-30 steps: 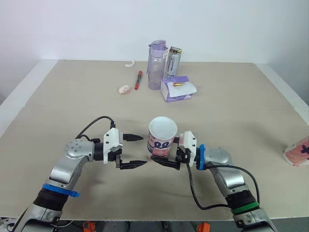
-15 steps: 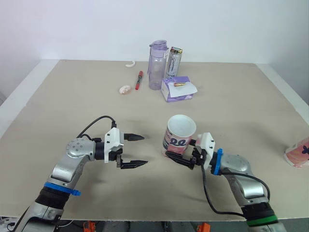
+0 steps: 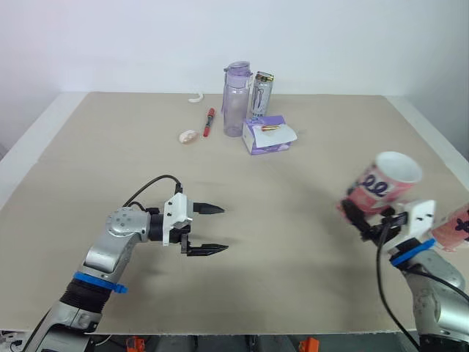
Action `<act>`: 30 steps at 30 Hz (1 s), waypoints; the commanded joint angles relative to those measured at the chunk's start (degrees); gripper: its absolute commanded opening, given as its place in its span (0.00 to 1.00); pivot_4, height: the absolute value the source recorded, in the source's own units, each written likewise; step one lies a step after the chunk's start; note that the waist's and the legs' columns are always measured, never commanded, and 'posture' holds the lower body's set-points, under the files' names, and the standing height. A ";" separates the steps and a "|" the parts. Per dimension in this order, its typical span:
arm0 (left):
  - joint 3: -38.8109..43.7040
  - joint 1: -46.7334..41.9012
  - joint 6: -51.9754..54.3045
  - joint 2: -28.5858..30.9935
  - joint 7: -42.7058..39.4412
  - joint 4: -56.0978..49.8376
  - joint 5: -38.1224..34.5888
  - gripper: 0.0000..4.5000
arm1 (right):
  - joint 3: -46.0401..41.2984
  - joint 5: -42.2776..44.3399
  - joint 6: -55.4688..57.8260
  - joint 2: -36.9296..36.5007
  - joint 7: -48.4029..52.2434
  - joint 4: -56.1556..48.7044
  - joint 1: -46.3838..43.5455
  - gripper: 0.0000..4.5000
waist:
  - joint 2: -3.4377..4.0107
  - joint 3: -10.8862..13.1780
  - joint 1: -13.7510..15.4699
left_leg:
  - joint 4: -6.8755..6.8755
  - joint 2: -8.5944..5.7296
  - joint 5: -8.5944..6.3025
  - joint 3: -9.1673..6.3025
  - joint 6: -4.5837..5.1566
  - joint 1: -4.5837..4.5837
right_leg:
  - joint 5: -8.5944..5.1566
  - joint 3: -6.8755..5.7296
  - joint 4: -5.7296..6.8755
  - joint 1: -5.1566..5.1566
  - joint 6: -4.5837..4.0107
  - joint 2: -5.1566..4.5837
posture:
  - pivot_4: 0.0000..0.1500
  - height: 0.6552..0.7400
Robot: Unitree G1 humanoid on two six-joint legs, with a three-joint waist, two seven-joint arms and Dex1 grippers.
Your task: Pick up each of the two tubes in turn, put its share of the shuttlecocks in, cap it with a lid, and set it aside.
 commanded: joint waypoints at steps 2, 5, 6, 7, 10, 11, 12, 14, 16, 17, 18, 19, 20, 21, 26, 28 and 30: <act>0.61 -1.28 1.26 -0.84 0.27 -2.77 -1.80 1.00 | -2.52 -0.65 -1.86 -0.23 -4.08 3.20 -2.05 0.75 | 0.02 -0.01 -0.05 | 0.00 0.00 0.00 0.02 0.00 0.02 | 0.00 0.05 0.00 0.00 0.00 0.01 | 1.00 1.00; 0.46 -1.06 1.54 -1.17 0.57 -3.45 -1.69 1.00 | -2.23 -1.34 -1.86 -0.95 -5.32 6.50 -3.59 0.75 | 0.06 -0.03 -0.29 | -0.01 0.01 0.00 0.06 0.00 0.06 | 0.01 0.14 0.00 0.00 0.01 0.04 | 1.00 1.00; 0.44 -0.88 1.60 -1.17 0.66 -3.73 -1.68 1.00 | -1.95 -1.65 -1.86 -1.25 -5.55 7.52 -4.03 0.75 | 0.06 -0.03 -0.42 | -0.01 0.01 0.00 0.08 0.00 0.09 | 0.02 0.18 0.00 0.01 0.02 0.05 | 1.00 1.00; 0.45 -0.67 1.60 -1.08 0.70 -3.96 -1.65 1.00 | -1.84 -1.74 -1.72 -1.40 -5.79 8.39 -4.50 0.75 | 0.06 -0.03 -0.46 | -0.01 0.01 0.00 0.10 0.00 0.12 | 0.03 0.21 0.00 0.04 0.04 0.05 | 1.00 1.00; 0.58 -0.22 1.52 -0.86 0.81 -4.17 -1.37 1.00 | -1.37 -2.01 -1.46 -1.94 -5.53 9.94 -5.31 0.75 | 0.06 -0.03 -0.74 | -0.01 -0.04 0.00 0.12 0.00 0.25 | 0.02 0.34 -0.01 0.21 0.07 0.06 | 1.00 1.00; 0.62 -0.10 1.47 -0.79 0.83 -4.19 -1.29 1.00 | -1.14 -2.28 -1.46 -2.15 -5.52 10.09 -5.32 0.75 | 0.06 -0.03 -0.74 | -0.01 -0.05 0.00 0.12 0.00 0.26 | 0.01 0.36 -0.01 0.22 0.08 0.06 | 1.00 1.00; 0.65 -0.01 1.44 -0.75 0.92 -4.21 -1.20 1.00 | -0.94 -2.45 -1.44 -2.33 -5.41 10.41 -5.38 0.81 | 0.06 -0.03 -0.75 | 0.00 -0.06 0.00 0.12 0.00 0.26 | 0.00 0.39 -0.02 0.23 0.09 0.06 | 1.00 1.00; 0.80 0.23 1.52 -0.62 1.11 -4.44 -1.23 1.00 | -0.63 -2.67 -1.52 -2.52 -5.28 10.72 -5.26 0.92 | 0.05 -0.03 -0.75 | 0.00 -0.10 0.00 0.14 0.00 0.26 | -0.01 0.48 -0.03 0.24 0.11 0.06 | 1.00 1.00; 0.87 0.53 1.48 -0.50 1.31 -4.66 -1.18 1.00 | -0.35 -2.61 -1.35 -2.54 -4.83 10.52 -4.85 0.98 | 0.07 -0.03 -0.77 | 0.00 -0.12 0.00 0.14 0.01 0.26 | -0.03 0.52 -0.05 0.26 0.14 0.06 | 1.00 1.00; 0.87 0.61 1.46 -0.46 1.39 -4.70 -1.16 1.00 | -0.28 -2.60 -1.31 -2.53 -4.70 10.45 -4.73 0.98 | 0.08 -0.03 -0.78 | -0.01 -0.12 0.00 0.20 0.01 0.26 | -0.04 0.59 -0.05 0.24 0.16 0.06 | 1.00 1.00; 0.89 0.74 1.44 -0.38 1.44 -4.78 -1.16 1.00 | -0.27 -2.44 -1.08 -2.41 -4.67 10.03 -4.47 0.98 | 0.10 -0.03 -0.83 | -0.01 -0.12 0.00 0.21 0.01 0.26 | -0.04 0.59 -0.05 0.23 0.16 0.06 | 1.00 1.00; 0.90 0.85 1.46 -0.29 1.47 -4.84 -1.18 1.00 | -0.15 -2.37 -0.73 -2.34 -4.60 9.13 -3.85 0.98 | 0.10 -0.03 -0.88 | -0.03 -0.12 -0.01 0.23 0.01 0.26 | -0.05 0.62 -0.05 0.22 0.17 0.06 | 1.00 1.00; 0.87 0.91 1.44 -0.22 1.51 -4.85 -1.17 1.00 | -0.11 -2.26 -0.37 -2.23 -4.58 8.18 -3.22 0.98 | 0.10 -0.03 -0.91 | -0.04 -0.12 -0.01 0.24 0.01 0.26 | -0.05 0.63 -0.05 0.22 0.18 0.06 | 1.00 1.00; 0.86 1.00 1.43 -0.13 1.52 -4.91 -1.17 1.00 | -0.14 -2.11 -0.03 -2.08 -4.65 7.27 -2.62 0.98 | 0.10 -0.03 -0.94 | -0.04 -0.12 -0.01 0.24 0.01 0.26 | -0.05 0.64 -0.05 0.22 0.18 0.06 | 1.00 1.00; 0.52 1.07 1.16 0.06 1.25 -4.45 -0.92 1.00 | -1.40 -0.46 2.23 -1.13 -5.29 0.79 1.81 0.98 | 0.11 -0.03 -1.03 | -0.09 -0.11 -0.02 0.24 0.02 0.26 | -0.10 0.66 -0.05 0.21 0.22 0.08 | 1.00 1.00; 0.32 1.00 1.01 0.02 1.04 -4.19 -0.82 1.00 | -1.95 0.58 3.52 -0.60 -5.71 -2.41 3.58 0.98 | 0.11 -0.03 -1.10 | -0.09 -0.11 -0.02 0.25 0.02 0.27 | -0.10 0.66 -0.05 0.21 0.22 0.08 | 1.00 1.00; 0.15 0.81 0.89 -0.10 0.90 -3.85 -0.73 1.00 | -2.37 1.65 4.95 -0.07 -6.23 -5.74 5.20 0.98 | 0.11 -0.03 -1.19 | -0.09 -0.11 -0.01 0.25 0.02 0.26 | -0.10 0.67 -0.05 0.20 0.22 0.08 | 1.00 1.00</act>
